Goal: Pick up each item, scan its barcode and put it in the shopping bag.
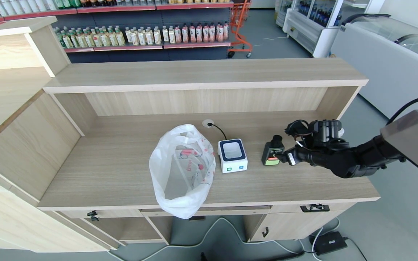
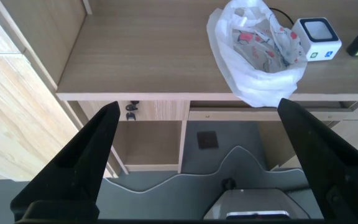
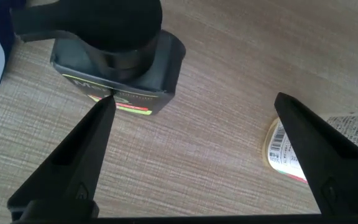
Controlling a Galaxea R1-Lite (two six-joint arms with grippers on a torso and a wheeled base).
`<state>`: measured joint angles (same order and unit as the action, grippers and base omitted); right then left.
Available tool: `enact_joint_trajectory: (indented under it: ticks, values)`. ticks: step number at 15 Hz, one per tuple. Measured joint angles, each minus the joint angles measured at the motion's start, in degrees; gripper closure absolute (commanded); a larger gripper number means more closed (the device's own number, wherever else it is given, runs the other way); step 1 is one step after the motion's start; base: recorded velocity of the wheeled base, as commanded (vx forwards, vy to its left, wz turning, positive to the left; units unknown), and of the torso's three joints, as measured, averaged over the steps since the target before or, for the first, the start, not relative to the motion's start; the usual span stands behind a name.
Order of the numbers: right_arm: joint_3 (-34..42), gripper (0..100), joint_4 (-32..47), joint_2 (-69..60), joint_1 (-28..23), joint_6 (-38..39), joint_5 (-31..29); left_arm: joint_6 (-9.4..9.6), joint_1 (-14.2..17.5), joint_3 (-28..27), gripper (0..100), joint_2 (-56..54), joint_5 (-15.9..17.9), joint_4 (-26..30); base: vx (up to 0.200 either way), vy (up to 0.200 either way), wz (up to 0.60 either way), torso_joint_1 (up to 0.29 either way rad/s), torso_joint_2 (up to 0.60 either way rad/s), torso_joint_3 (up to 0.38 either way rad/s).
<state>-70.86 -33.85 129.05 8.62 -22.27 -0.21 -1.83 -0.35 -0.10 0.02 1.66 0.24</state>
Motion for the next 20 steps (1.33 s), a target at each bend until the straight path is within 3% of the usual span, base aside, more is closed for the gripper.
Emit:
enact_joint_trajectory:
  ticks: [5,11,18,19,20]
  values:
    - [-2.9,0,-0.1,3.0,1.0,0.3,0.9,0.00,0.0,0.0,0,0.0,0.0,0.0,0.000,0.000,0.00,0.000,0.00,0.000]
    - [-5.2,0,-4.1,6.0,3.2,3.3,8.7,0.00,0.0,0.0,0,0.0,0.0,0.0,0.000,0.000,0.00,0.000,0.00,0.000]
    - [-6.2,0,-6.0,8.3,3.3,2.5,8.9,0.00,0.0,0.0,0,0.0,0.0,0.0,0.000,0.000,0.00,0.000,0.00,0.000]
    - [-6.7,100,-6.1,8.6,3.3,2.0,8.9,0.00,0.0,0.0,0,0.0,0.0,0.0,0.000,0.000,0.00,0.000,0.00,0.000]
    - [-7.2,100,-6.0,8.9,3.3,1.6,8.9,0.00,0.0,0.0,0,0.0,0.0,0.0,0.000,0.000,0.00,0.000,0.00,0.000]
